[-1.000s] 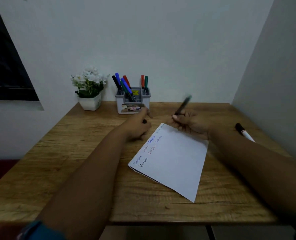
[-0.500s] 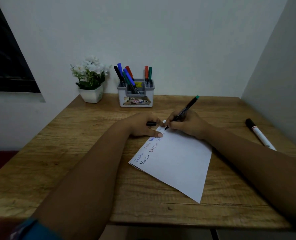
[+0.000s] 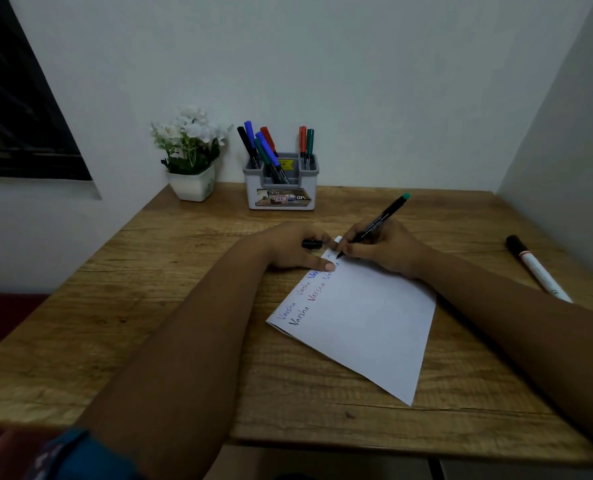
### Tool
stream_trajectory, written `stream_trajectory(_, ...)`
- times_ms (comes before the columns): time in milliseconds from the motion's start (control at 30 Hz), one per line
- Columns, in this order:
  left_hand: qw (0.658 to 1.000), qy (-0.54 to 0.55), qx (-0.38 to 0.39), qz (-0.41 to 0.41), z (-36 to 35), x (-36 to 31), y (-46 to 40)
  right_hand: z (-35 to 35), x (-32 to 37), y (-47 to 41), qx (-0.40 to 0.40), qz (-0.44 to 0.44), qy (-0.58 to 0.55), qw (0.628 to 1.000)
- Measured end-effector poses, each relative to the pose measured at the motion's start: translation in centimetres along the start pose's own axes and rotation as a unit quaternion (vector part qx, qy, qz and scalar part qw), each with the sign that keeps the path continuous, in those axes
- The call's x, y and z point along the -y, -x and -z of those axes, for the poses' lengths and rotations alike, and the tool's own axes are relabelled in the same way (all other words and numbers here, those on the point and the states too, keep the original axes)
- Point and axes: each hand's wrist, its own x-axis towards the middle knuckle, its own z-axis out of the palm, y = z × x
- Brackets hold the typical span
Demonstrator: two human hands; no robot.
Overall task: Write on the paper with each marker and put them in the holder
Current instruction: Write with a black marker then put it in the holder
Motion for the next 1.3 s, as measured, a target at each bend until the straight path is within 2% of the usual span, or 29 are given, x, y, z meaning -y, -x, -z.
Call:
stream_trajectory(400, 1.000, 0.011, -0.001, 0.016, -0.05, 0.00, 0.01, 0.14, 0.17, -0.04, 0.001, -0.002, 0.034, 0.999)
stream_trajectory(567, 1.000, 0.007, 0.006, 0.005, 0.05, -0.09, 0.14, 0.21, 0.02, 0.04, -0.036, -0.008, -0.009, 0.999)
stream_trajectory(700, 1.000, 0.002, 0.005, 0.008, 0.14, -0.16, 0.27, 0.17, 0.18, 0.01, -0.018, -0.006, 0.034, 0.999)
stream_trajectory(1300, 1.000, 0.011, 0.012, 0.015, 0.30, -0.14, 0.31, 0.32, -0.15, -0.17, -0.022, -0.015, 0.025, 0.999)
